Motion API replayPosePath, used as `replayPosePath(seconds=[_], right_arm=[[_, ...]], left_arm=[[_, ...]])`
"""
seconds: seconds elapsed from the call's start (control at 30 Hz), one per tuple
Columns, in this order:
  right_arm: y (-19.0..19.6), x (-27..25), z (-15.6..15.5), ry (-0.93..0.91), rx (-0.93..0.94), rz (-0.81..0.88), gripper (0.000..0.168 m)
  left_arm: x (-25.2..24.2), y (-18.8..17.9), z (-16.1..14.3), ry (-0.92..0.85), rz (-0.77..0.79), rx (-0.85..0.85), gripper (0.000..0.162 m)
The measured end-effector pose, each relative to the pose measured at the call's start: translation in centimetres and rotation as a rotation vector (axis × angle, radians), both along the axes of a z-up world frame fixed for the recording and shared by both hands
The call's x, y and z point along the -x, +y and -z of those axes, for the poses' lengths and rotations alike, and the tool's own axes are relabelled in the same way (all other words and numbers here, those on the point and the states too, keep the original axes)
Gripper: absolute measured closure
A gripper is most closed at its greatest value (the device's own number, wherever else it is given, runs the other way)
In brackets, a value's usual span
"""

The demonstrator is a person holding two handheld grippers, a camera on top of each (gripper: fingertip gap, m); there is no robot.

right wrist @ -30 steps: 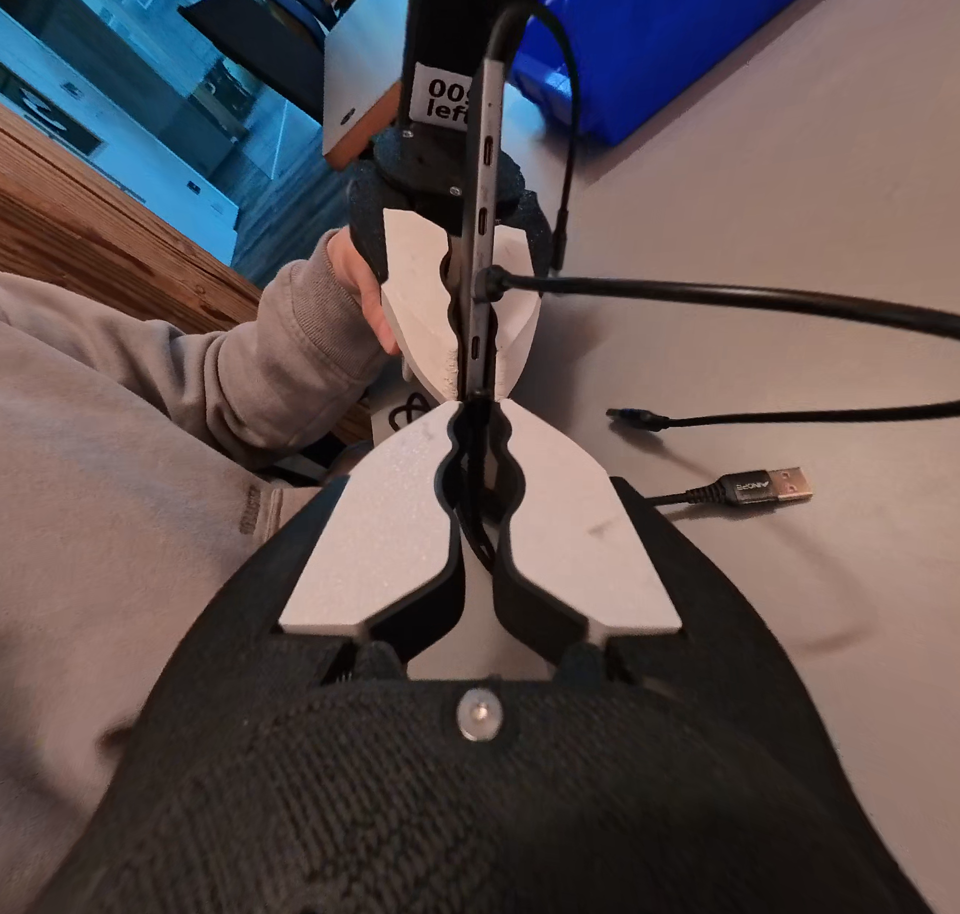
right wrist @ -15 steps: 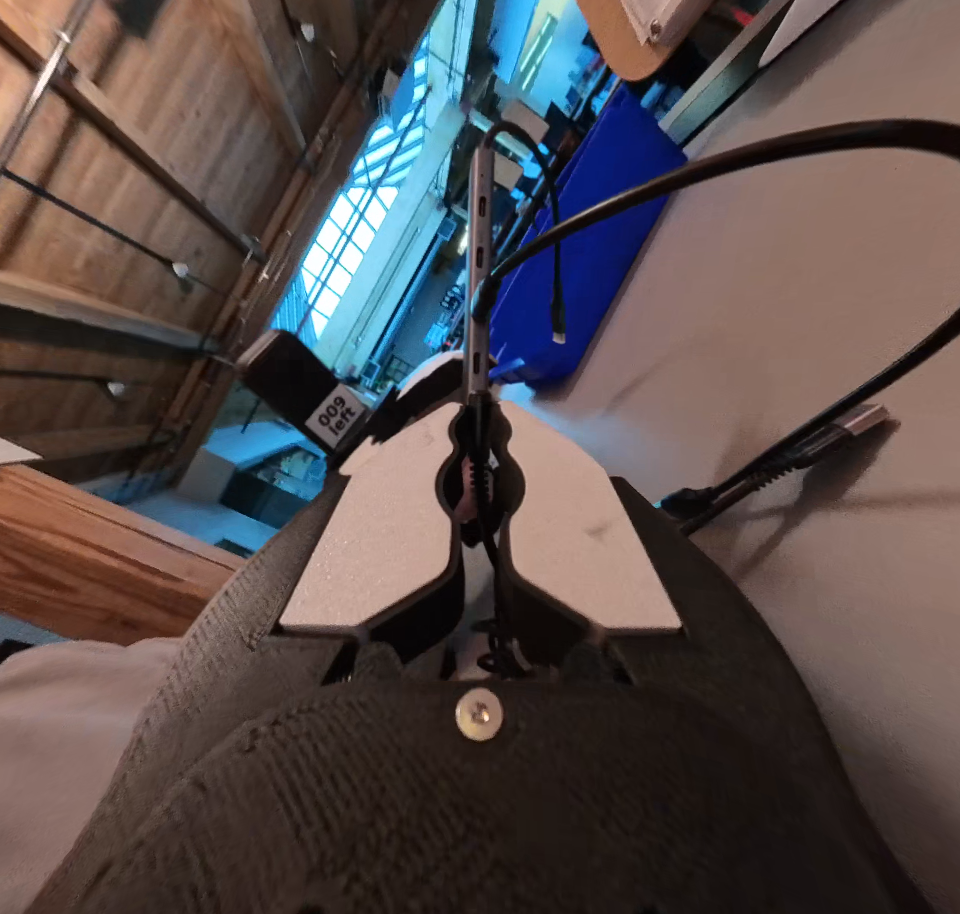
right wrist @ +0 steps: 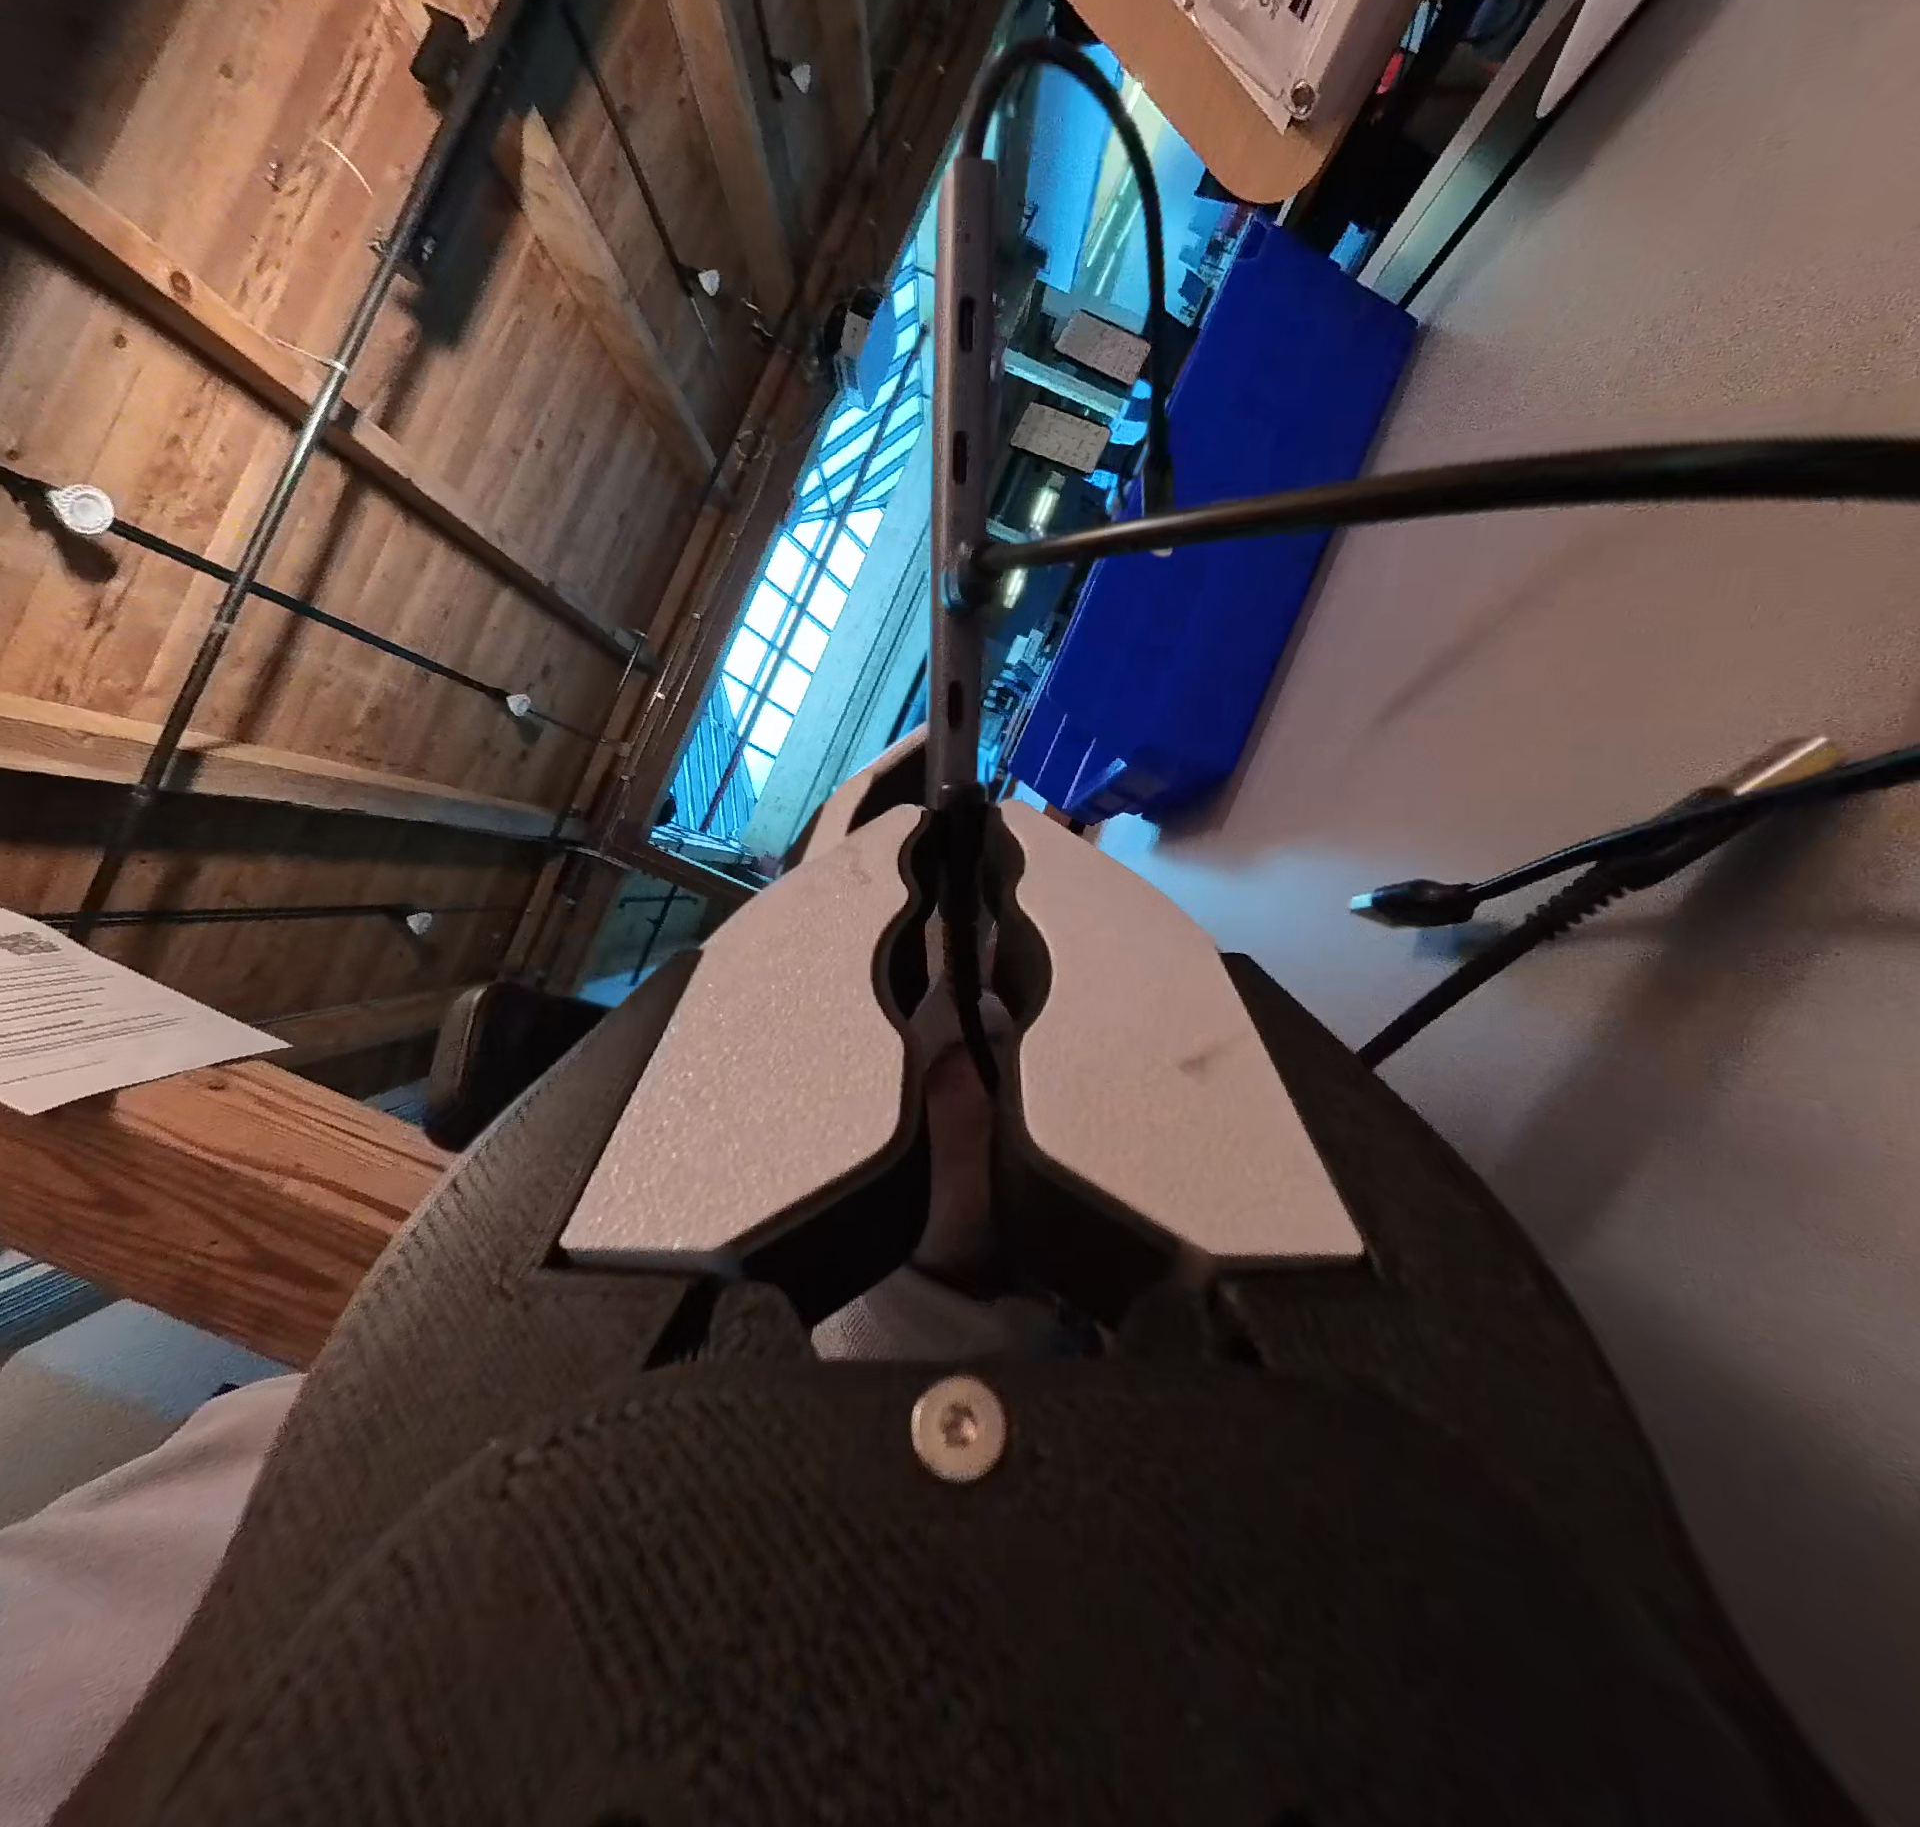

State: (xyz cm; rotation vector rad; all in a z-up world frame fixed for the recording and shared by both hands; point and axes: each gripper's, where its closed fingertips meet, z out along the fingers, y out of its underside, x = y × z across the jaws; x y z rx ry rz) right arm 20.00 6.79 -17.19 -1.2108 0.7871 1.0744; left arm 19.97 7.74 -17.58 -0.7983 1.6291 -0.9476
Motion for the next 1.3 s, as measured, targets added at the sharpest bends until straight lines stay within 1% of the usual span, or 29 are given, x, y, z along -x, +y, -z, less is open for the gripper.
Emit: replayPosePath(seconds=[0.07, 0.27, 0.33, 0.47, 0.57, 0.63, 0.7, 0.8, 0.9, 1.1, 1.3], right_arm=[[0.0, 0.0, -0.1, 0.010, -0.011, 0.005, 0.160], [0.2, 0.0, 0.0, 0.032, -0.023, 0.013, 0.160], [0.2, 0.0, 0.0, 0.048, -0.037, 0.014, 0.160], [0.5, 0.1, -0.2, 0.006, -0.027, 0.036, 0.159], [0.9, 0.3, -0.6, 0.012, -0.062, 0.059, 0.160], [1.3, 0.6, -0.8, -0.010, -0.076, 0.057, 0.160], [1.7, 0.7, -1.2, 0.017, -0.091, 0.063, 0.160], [2.0, 0.9, -1.6, 0.004, -0.089, 0.048, 0.160], [2.0, 1.0, -1.4, -0.004, -0.076, 0.014, 0.160], [1.7, 1.0, -1.2, -0.036, -0.053, -0.024, 0.160], [1.2, 1.1, -1.1, -0.087, -0.036, -0.060, 0.159]], left_arm=[[0.0, 0.0, -0.2, -0.040, -0.030, -0.040, 0.132], [0.0, 0.1, -0.1, -0.082, -0.078, -0.042, 0.133], [0.1, 0.1, -0.1, -0.071, -0.075, -0.038, 0.135], [0.3, 0.2, -0.4, -0.088, -0.087, -0.066, 0.137], [0.4, 0.5, -0.7, -0.103, -0.087, -0.028, 0.137], [0.6, 1.0, -0.9, -0.122, -0.115, -0.023, 0.138], [0.8, 1.4, -1.3, -0.144, -0.140, -0.001, 0.139], [1.0, 1.8, -1.7, -0.137, -0.143, 0.018, 0.139], [1.0, 1.9, -1.5, -0.125, -0.141, 0.010, 0.139], [1.0, 1.7, -1.3, -0.108, -0.111, 0.057, 0.140], [1.0, 1.3, -1.2, -0.097, -0.094, 0.036, 0.140]])
